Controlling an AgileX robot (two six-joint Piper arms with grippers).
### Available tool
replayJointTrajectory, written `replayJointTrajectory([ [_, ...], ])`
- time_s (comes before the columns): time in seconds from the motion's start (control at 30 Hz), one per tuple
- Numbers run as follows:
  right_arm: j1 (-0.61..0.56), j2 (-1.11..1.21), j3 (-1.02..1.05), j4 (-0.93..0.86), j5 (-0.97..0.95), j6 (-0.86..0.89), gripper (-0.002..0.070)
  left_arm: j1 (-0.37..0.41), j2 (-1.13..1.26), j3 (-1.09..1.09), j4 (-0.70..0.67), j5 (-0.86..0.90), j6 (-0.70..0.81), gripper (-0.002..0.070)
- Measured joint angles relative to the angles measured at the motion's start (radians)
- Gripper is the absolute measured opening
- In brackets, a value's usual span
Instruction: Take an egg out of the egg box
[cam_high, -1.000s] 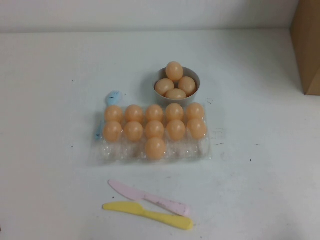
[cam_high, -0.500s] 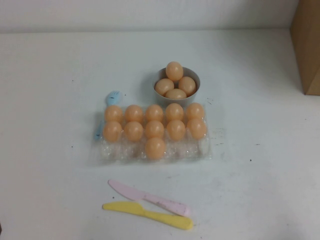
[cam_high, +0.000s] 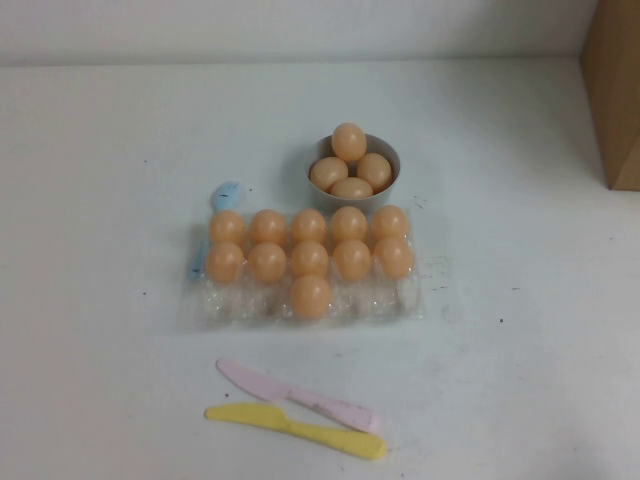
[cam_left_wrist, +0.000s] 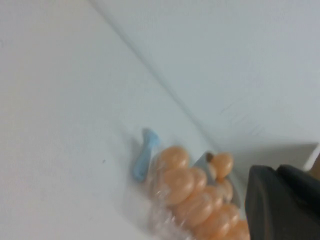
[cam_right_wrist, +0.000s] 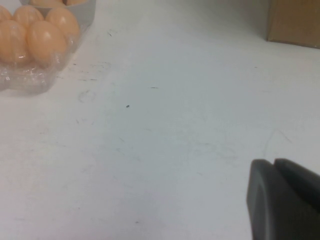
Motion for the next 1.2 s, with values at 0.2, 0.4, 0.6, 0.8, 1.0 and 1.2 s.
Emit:
replayJointTrajectory([
  [0.2,0.000,0.000,0.000,0.000,0.000,0.000,-0.0017,0.000,0.000,0.000,-0.034,-0.190,-0.038,-0.0005],
  [0.4,0.000,0.000,0.000,0.000,0.000,0.000,-0.0017,0.000,0.005,-0.051,-0.034,-0.053,0.018,-0.0005],
  [0.6,0.000,0.000,0.000,0.000,0.000,0.000,-0.0017,0.000,0.218,-0.292,-0.030,0.266,0.328,-0.0005],
  [0.8,0.000,0.000,0.000,0.000,0.000,0.000,-0.0017,0.000,0.626,-0.627,-0.021,0.549,0.767,-0.0005],
  [1.0,0.000,0.000,0.000,0.000,0.000,0.000,-0.0017,-0.033,1.092,-0.964,0.018,0.802,1.017,-0.0005],
  [1.2,0.000,0.000,0.000,0.002,0.000,0.000,-0.0017,-0.200,1.402,-1.233,0.190,0.885,1.020,-0.0005],
])
